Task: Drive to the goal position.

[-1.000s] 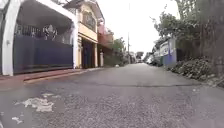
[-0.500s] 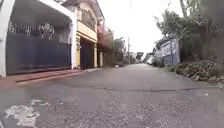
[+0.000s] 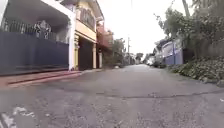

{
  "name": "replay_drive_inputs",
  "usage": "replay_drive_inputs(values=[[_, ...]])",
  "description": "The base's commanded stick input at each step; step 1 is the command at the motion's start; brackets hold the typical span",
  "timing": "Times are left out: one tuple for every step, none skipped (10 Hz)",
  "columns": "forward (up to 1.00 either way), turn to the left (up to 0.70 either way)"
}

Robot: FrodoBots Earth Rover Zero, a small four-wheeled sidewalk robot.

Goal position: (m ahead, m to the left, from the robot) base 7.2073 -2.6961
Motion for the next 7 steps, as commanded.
replay_drive_inputs(values=[[0.7,-0.35],[0.7,-0.35],[0.7,-0.33],[0.7,-0.25],[0.7,-0.19],[0.7,-0.18],[0.7,-0.18]])
